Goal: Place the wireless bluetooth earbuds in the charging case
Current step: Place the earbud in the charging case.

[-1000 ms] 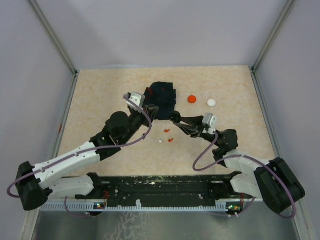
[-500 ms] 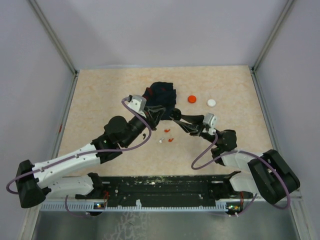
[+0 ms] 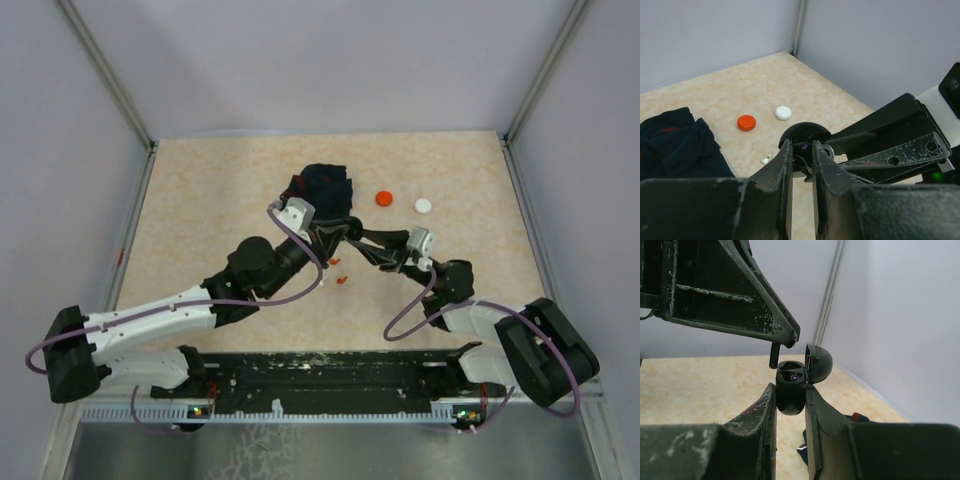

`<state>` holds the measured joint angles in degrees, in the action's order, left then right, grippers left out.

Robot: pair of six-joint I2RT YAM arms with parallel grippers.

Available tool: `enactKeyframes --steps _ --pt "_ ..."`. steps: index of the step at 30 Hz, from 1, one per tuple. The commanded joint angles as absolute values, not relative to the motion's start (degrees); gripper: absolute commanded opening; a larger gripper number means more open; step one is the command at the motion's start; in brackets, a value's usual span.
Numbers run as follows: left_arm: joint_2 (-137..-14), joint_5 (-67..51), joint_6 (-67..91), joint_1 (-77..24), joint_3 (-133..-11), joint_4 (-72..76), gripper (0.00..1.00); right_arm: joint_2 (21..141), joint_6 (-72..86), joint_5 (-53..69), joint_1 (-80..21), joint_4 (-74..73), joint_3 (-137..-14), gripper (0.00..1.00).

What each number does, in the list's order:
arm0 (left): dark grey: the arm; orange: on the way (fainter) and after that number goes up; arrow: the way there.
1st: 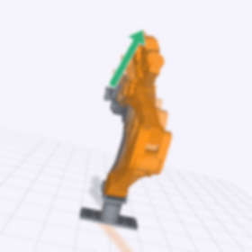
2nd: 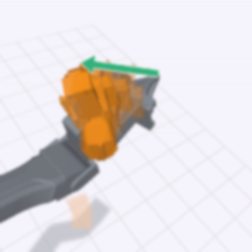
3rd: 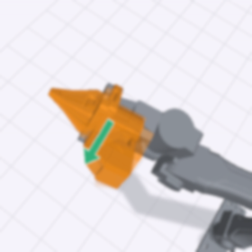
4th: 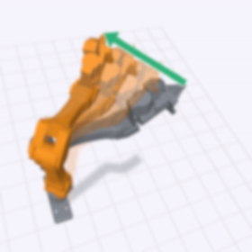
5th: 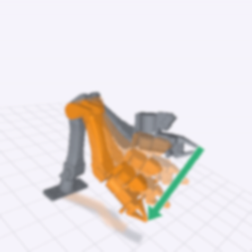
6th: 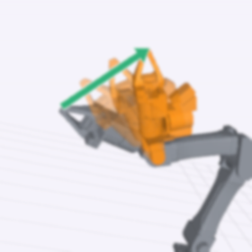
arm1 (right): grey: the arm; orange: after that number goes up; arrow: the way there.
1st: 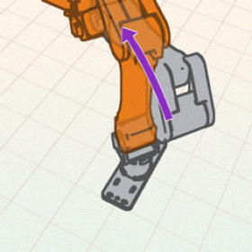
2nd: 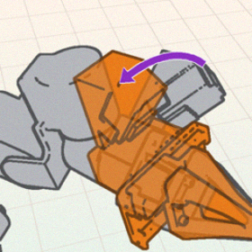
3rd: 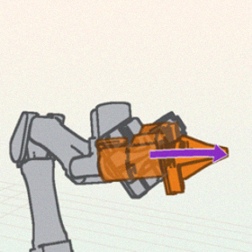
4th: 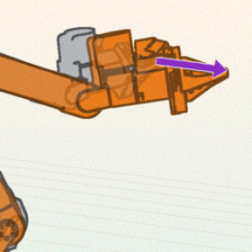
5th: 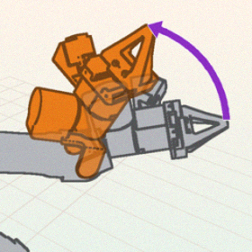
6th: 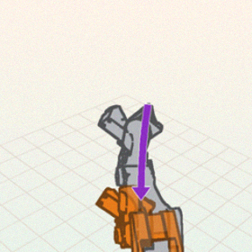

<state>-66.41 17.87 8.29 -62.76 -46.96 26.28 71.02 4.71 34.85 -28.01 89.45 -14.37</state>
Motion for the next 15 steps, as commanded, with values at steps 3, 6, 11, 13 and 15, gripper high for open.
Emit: enactKeyframes --steps 3,6,11,13,15 --pt "-67.6 20.0 5.3 -64.0 -48.5 30.7 0.13 69.8 5.3 35.5 -28.6 94.1 -16.6 0.0" --pt "-67.8 21.1 4.1 -64.4 -48.4 31.6 0.13 69.7 5.4 35.6 -28.6 94.0 -16.4 0.0" --pt "-67.7 22.1 2.5 -64.5 -48.4 32.6 0.13 69.4 5.3 35.6 -28.6 93.7 -16.3 0.0" --pt "-67.8 22.3 2.0 -64.5 -48.4 32.7 0.13 69.3 5.3 35.5 -28.6 93.7 -16.3 0.0" --pt "-67.9 22.7 1.6 -64.6 -48.4 32.7 0.13 69.3 5.3 35.5 -28.6 93.7 -16.3 0.0"
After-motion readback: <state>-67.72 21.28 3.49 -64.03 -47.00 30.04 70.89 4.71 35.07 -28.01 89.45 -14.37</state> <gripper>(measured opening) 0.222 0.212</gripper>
